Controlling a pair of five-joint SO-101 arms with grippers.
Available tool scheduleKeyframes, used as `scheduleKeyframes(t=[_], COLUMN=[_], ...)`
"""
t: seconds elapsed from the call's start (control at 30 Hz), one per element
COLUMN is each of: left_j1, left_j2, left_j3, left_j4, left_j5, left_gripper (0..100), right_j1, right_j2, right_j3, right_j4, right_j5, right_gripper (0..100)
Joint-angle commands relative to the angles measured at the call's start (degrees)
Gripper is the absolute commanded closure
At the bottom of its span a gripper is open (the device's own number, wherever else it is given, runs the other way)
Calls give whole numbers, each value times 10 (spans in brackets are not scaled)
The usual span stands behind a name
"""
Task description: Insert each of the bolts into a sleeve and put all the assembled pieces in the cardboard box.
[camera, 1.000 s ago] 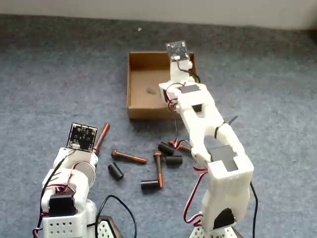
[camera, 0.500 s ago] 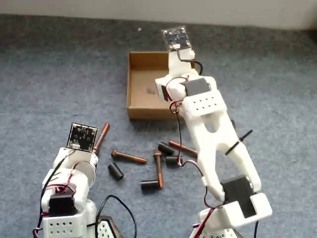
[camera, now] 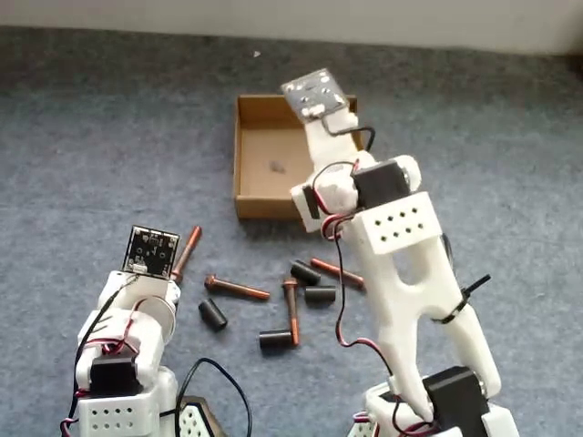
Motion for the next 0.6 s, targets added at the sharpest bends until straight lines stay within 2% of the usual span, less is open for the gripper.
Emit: scheduleKeyframes(t=[0.0, 0.2, 0.3, 0.47, 0.57], left_j1=[-5, -5, -5, -6, -7], left_j2=[-7, -7, -7, -7, -7], left_j3=[-1, -1, -1, -1, -1], left_j4=[-10, -10, -10, -9, -9], left_j5=[-5, -5, -5, -5, -5], left_gripper=[993, 993, 993, 993, 993], right_j1=[-7, -41, -71, -107, -121], right_j2=[-34, -39, -39, -40, -40], right_j3=[-15, -15, -14, 59, 145], right_j4=[56, 155, 185, 170, 118], right_j5=[51, 112, 116, 157, 184], right_gripper=[818, 818, 818, 818, 818])
